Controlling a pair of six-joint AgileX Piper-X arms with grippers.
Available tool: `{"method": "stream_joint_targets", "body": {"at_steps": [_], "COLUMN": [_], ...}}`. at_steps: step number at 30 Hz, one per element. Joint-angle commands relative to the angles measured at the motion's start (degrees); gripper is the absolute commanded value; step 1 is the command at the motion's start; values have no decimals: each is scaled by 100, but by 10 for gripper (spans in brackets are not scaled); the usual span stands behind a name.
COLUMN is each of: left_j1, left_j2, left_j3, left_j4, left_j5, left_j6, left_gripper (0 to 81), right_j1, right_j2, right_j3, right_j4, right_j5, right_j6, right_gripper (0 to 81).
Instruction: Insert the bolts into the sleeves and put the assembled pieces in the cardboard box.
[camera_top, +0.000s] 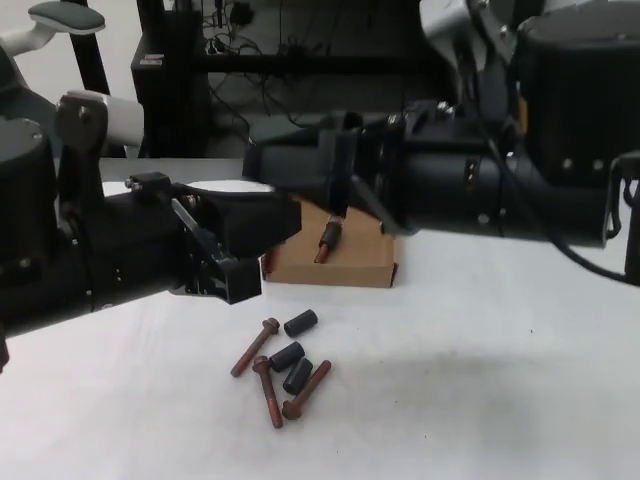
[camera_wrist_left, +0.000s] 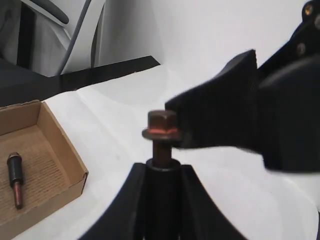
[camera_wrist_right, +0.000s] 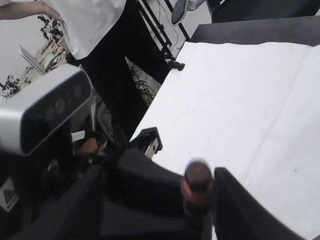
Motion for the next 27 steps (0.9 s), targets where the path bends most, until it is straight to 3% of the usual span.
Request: {"method": "stream_joint_targets", "body": {"at_steps": [1,8,15,27], "left_j1": [22,294,545,544], "left_j2": [-29,-29,245,2644], "left_j3": [-70,-95,-498,-2664], "left_j4": [87,608,1161,2599], "left_j5": [15,1,1,-37], "left_j6": [117,644,1354,1700], "left_gripper": [17,17,17,17], "right_j1": [-181,-410,-413,-413], "right_j2": [-18,-185,-608,-1231], "right_j3": [-117,-117,-117,-5], "right_j4": [107,857,2726,5268], "right_j5": [-5,-187,-269,459], "right_j6": [-65,-299,-1049,-2035], "right_gripper": [624,624,624,624]}}
